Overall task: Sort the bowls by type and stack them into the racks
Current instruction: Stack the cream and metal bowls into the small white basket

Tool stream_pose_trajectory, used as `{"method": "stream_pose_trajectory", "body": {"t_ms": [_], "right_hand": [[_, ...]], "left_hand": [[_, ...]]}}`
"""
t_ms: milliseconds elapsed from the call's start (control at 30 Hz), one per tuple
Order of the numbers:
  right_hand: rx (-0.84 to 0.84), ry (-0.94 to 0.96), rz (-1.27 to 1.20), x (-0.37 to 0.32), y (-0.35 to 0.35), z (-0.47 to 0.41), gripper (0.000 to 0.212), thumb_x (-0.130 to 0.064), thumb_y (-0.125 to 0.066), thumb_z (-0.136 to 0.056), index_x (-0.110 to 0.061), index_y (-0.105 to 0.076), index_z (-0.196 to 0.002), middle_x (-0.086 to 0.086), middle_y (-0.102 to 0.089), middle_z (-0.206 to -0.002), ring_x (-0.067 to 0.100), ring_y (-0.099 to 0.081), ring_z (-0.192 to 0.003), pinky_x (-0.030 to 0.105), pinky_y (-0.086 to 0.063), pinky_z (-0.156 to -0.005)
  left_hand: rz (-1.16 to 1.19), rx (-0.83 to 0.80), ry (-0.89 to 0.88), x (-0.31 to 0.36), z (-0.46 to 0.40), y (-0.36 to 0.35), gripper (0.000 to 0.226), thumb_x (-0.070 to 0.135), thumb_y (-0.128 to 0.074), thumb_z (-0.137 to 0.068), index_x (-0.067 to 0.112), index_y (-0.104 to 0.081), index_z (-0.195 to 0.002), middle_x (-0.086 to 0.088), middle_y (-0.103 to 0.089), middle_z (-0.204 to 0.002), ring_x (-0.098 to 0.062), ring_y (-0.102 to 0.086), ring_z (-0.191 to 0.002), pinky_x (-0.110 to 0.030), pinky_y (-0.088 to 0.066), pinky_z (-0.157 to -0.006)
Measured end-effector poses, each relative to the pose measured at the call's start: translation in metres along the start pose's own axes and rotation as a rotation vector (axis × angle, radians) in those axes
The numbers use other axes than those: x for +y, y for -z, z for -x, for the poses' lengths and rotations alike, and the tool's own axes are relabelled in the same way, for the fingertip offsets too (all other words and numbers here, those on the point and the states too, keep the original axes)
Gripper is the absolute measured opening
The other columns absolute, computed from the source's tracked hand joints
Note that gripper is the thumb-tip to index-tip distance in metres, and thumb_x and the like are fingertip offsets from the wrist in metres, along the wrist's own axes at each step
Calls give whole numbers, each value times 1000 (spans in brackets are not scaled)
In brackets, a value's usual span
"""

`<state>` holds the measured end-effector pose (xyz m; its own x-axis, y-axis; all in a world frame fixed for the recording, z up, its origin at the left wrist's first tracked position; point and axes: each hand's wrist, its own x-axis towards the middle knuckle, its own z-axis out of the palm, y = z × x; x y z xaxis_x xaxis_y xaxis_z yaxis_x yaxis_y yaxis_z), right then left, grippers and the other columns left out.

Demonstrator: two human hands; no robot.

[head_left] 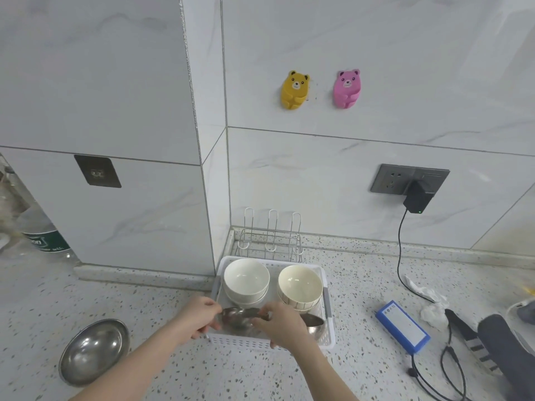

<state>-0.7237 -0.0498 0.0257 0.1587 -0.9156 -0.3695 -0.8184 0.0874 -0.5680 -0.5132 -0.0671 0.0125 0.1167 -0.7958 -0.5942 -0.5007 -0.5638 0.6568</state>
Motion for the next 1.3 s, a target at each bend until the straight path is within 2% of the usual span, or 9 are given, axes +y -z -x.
{"method": "stream_pose_trajectory", "body": {"t_ms": [167,300,500,633,767,933,1000,1100,1300], "right_hand": [[37,-26,24,-6,-5,8,27,-31,-51,-92,-28,-64,-116,-1,-73,-100,14,-74,-68,28,-56,-67],[165,-62,133,-20,-3,14,35,-31,-47,-95,-30,-56,-128,-2,-70,-114,23,-66,-102,31,-52,-81],[158,60,-50,-70,-18,23,27,-33,-49,-94,-29,-63,-117,-8,-70,-100,16,-64,-91,29,-50,-77],[-19,127,-123,-113,-75,24,35,-32,-49,-93,-27,-59,-127,-11,-65,-98,10,-61,-89,27,-51,-81],[-249,64,-95,-149,-132,22,53,-28,-47,-93,-28,-37,-145,4,-68,-116,16,-65,-78,34,-55,-87],[-293,47,-32,-177,-176,23,62,-29,-44,-93,-38,-21,-150,12,-53,-139,19,-69,-72,36,-51,-96],[-263,36,-47,-182,-188,23,61,-28,-43,-94,-41,-21,-149,12,-54,-138,12,-67,-59,35,-51,-94],[-249,-4,-57,-188,-198,23,60,-27,-41,-95,-41,-20,-149,14,-60,-131,14,-73,-64,37,-51,-92],[-169,10,-116,-192,-200,24,58,-31,-42,-98,-41,-20,-151,15,-45,-148,14,-75,-69,26,-49,-83]], "left_hand": [[76,-22,-14,-6,7,1,11,18,-53,-99,15,-63,-102,-11,-75,-85,-9,-38,-40,-20,-24,-36],[159,-6,-87,-17,16,12,13,20,-54,-99,17,-64,-107,-11,-72,-87,-7,-39,-41,-19,-24,-36],[-80,272,-257,-69,30,67,16,31,-54,-99,25,-64,-110,5,-70,-90,-5,-61,-61,-21,-51,-52],[-419,501,-304,-124,35,120,31,30,-52,-99,26,-55,-129,9,-61,-123,-4,-62,-87,-17,-49,-63],[-510,495,-141,-170,34,155,51,35,-52,-97,25,-35,-145,1,-37,-145,-8,-59,-87,-16,-40,-54],[-288,359,-44,-211,32,172,62,46,-48,-98,17,-28,-149,-11,-44,-143,-23,-58,-117,-36,-50,-90],[-75,246,12,-216,33,169,61,42,-51,-98,16,-29,-148,-10,-54,-136,-24,-61,-110,-36,-51,-90],[177,160,54,-212,37,163,49,32,-54,-98,19,-38,-142,-5,-63,-108,-17,-62,-70,-25,-50,-58],[404,184,50,-208,43,170,39,22,-60,-95,22,-49,-132,-13,-69,-89,-14,-45,-55,-22,-34,-44]]}}
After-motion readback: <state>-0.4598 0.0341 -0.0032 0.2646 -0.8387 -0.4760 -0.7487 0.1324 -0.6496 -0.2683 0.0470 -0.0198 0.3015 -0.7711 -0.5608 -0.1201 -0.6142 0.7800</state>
